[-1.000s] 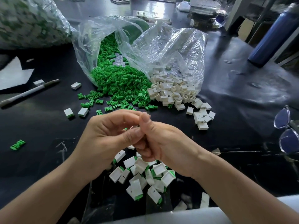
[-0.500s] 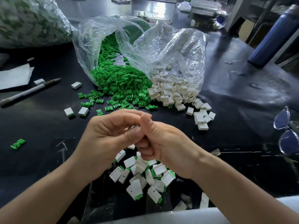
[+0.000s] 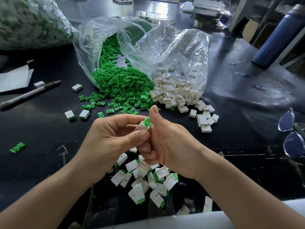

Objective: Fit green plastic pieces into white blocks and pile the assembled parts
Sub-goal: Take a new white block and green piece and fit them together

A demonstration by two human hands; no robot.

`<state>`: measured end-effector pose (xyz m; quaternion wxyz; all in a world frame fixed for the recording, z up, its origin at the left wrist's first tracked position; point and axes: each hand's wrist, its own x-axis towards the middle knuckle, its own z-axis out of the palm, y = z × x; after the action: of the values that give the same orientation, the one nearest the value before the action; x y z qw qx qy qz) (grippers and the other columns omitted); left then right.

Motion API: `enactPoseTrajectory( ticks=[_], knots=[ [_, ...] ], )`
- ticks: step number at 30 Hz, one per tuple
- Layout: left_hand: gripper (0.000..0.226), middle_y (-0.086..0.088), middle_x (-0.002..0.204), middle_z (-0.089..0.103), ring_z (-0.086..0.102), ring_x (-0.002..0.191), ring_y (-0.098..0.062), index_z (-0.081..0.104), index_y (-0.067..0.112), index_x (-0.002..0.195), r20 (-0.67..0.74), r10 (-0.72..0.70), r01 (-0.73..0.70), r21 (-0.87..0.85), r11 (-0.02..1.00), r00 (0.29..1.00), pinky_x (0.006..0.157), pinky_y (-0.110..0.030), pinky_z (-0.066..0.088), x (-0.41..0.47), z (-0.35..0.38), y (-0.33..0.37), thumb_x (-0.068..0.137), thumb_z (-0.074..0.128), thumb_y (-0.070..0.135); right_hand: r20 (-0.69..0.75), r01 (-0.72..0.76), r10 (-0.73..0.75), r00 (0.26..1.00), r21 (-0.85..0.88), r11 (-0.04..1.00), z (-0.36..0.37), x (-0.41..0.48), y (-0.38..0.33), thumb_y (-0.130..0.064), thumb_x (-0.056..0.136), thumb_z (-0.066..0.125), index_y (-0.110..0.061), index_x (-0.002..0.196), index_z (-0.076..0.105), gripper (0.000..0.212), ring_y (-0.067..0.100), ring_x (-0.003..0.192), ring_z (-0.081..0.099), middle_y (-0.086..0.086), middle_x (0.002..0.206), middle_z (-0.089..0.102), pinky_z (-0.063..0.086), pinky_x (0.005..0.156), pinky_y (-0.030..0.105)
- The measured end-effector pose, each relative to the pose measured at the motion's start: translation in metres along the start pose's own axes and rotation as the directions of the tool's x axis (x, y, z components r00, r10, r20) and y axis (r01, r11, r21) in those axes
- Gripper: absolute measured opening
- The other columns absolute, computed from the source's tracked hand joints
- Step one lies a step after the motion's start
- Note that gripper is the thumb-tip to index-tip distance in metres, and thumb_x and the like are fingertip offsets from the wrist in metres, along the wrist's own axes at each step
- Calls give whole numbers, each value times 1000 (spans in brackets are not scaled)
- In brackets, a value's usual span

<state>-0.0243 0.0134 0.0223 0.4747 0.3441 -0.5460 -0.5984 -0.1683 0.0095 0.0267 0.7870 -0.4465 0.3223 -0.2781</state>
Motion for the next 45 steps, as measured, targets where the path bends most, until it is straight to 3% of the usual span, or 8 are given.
enactPoseTrajectory(
  ticks=[10, 13, 16, 19, 31, 34, 39, 45],
  knots=[
    [18, -5, 68, 69, 62, 50, -21, 71, -2, 80, 14, 42, -42, 28, 999, 999, 50, -26, 52, -1, -1, 1, 65, 63, 3, -2, -2, 2, 1000, 8, 1000, 4, 1, 1, -63, 76, 31, -37, 60, 67, 47, 5, 47, 31, -8, 53, 36, 27, 46, 16],
    [21, -4, 74, 70, 66, 58, -19, 72, 2, 82, -7, 70, -70, 43, 997, 998, 53, -23, 53, -2, 0, 2, 63, 63, 5, -33, 9, -7, 999, 48, 999, 7, 0, 2, -59, 73, 42, -27, 87, 72, 46, 5, 47, 25, -7, 54, 29, 22, 46, 17],
    [21, -4, 81, 72, 68, 65, -15, 72, 8, 83, -14, 105, -104, 60, 993, 994, 57, -21, 54, -3, 1, 1, 64, 65, 12, -36, -23, 25, 999, 65, 998, 7, 1, 2, -56, 71, 43, 11, 130, 34, 90, 5, 47, 25, -6, 55, 28, 24, 45, 16],
    [33, -1, 86, 72, 69, 70, -13, 74, 15, 81, 10, 128, -128, 114, 985, 992, 59, -21, 54, -3, 0, 1, 50, 80, 6, -34, 2, 1, 999, 82, 997, 10, 0, 1, -54, 72, 41, 12, 135, 21, 93, 6, 49, 24, -4, 57, 27, 23, 46, 17],
    [24, -2, 82, 71, 67, 64, -15, 73, 8, 82, 28, 122, -123, 31, 992, 992, 55, -22, 53, -3, -1, 0, 59, 68, 14, -72, 25, -21, 997, 46, 999, 14, -5, 1, -52, 75, 37, 6, 117, 46, 72, 7, 52, 23, -2, 61, 24, 22, 50, 19],
    [24, -2, 81, 70, 65, 64, -15, 72, 5, 84, 43, 119, -119, 1, 993, 992, 54, -24, 53, -3, -2, -2, 63, 67, 17, -72, 35, -31, 997, 54, 998, 15, -5, 0, -51, 76, 35, 17, 123, 37, 82, 6, 52, 22, -2, 61, 23, 23, 49, 18],
    [28, -2, 85, 70, 65, 69, -13, 72, 8, 87, 47, 141, -143, 40, 989, 989, 57, -24, 54, -4, -3, -4, 65, 71, 26, -96, 77, -70, 993, 72, 994, 18, -6, 1, -51, 76, 36, -13, 87, 41, 39, 6, 51, 23, -3, 60, 23, 24, 48, 17],
    [26, -4, 85, 70, 67, 68, -15, 73, 9, 86, 30, 130, -131, 73, 989, 991, 56, -23, 54, -4, -1, -2, 66, 69, 24, -104, 61, -54, 993, 68, 996, 15, -4, 6, -52, 76, 39, 3, 79, 50, 56, 6, 48, 25, -4, 56, 25, 25, 47, 18]
  ],
)
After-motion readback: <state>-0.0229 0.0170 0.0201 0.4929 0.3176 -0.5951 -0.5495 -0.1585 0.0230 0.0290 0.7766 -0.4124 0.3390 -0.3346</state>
